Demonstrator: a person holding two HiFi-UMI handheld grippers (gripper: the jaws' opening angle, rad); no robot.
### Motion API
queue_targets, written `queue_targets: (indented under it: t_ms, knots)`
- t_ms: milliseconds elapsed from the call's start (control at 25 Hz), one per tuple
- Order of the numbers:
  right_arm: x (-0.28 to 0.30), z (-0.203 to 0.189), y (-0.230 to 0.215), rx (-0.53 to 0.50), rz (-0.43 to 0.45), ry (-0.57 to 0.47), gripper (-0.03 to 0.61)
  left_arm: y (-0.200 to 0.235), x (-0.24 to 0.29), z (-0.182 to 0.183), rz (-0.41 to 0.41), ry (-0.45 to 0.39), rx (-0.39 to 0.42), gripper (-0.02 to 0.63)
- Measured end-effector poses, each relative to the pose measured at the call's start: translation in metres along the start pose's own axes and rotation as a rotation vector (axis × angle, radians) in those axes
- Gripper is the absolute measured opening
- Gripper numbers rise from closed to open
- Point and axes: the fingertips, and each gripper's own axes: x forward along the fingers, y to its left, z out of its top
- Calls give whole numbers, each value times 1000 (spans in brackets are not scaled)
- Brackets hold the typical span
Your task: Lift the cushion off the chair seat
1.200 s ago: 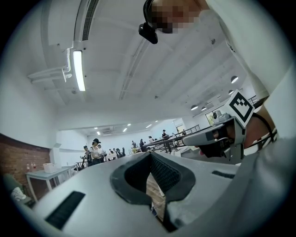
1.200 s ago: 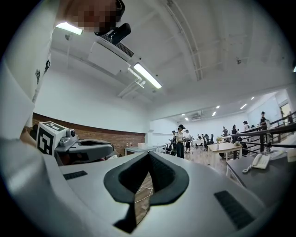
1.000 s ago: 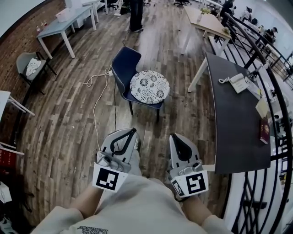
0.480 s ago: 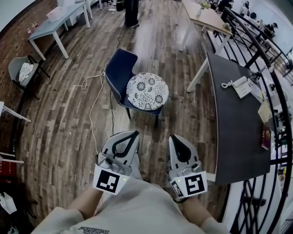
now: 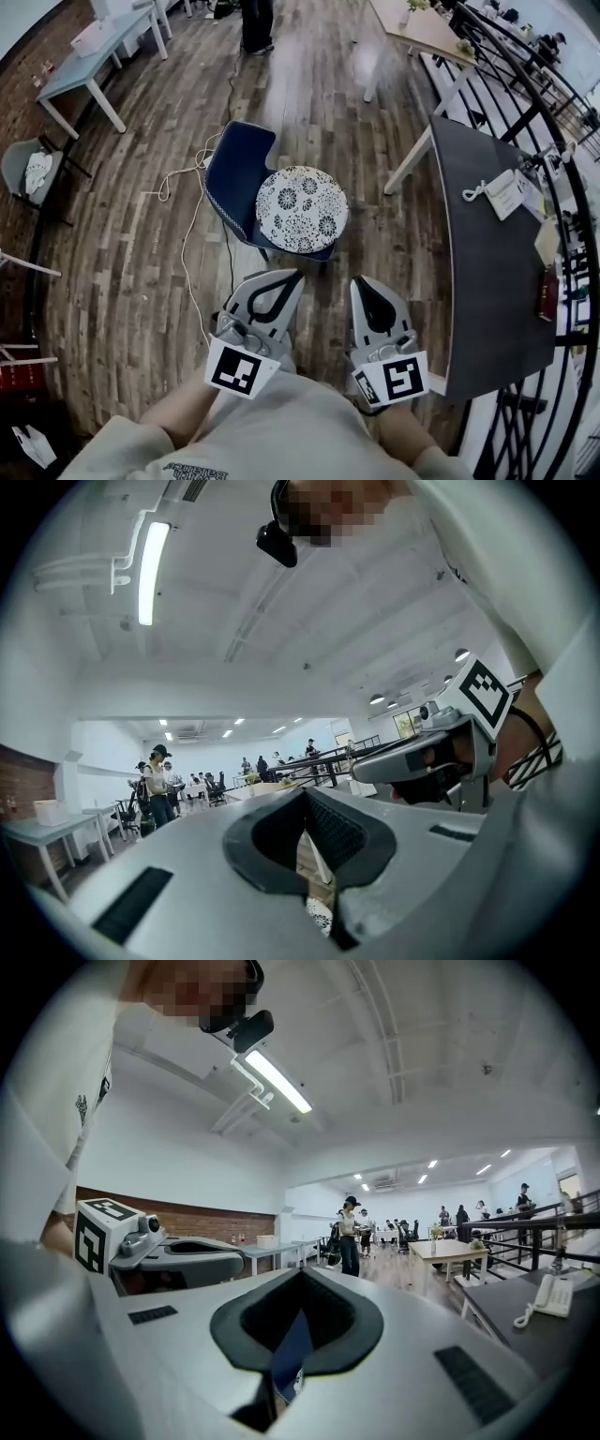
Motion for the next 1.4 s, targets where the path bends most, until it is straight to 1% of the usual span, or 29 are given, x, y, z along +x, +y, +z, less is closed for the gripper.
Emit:
queue_targets:
  t_ms: [120, 320, 520, 720, 800, 960, 1120, 1200, 1280, 1320, 1400]
  knots:
    - [38, 7, -14, -7, -15, -2, 2, 35, 22, -4, -6, -8, 1, 5]
    - [88, 20, -39, -19, -60, -13, 1, 87, 56, -8, -15, -27, 41, 5]
    - [112, 30, -61, -30, -96, -25, 2, 114, 84, -8, -22, -42, 44, 4]
    - [118, 32, -81, -33, -105, -18, 2, 116, 102, -5, -32, -39, 34, 4]
    - [118, 31, -88, -23, -90, -20, 2, 114, 110, -4, -31, -43, 26, 5]
    - [118, 25, -100, -15, -61, 2, 2, 102, 118, -3, -39, -13, -10, 5]
    - [120, 21, -114, -6, -55, 13, 2, 98, 126, -2, -21, -23, -5, 5]
    - [122, 16, -120, 0, -51, 24, 2, 97, 129, -6, -25, -39, -43, 4]
    - [126, 11, -127, 5, -52, 35, 2, 95, 137, -4, -39, -86, -61, 4]
    - [130, 8, -132, 6, -54, 40, 2, 95, 144, -3, -44, -107, -48, 5]
    - [139, 1, -142, 6, -59, 52, 2, 98, 160, -6, -45, -121, -12, 5]
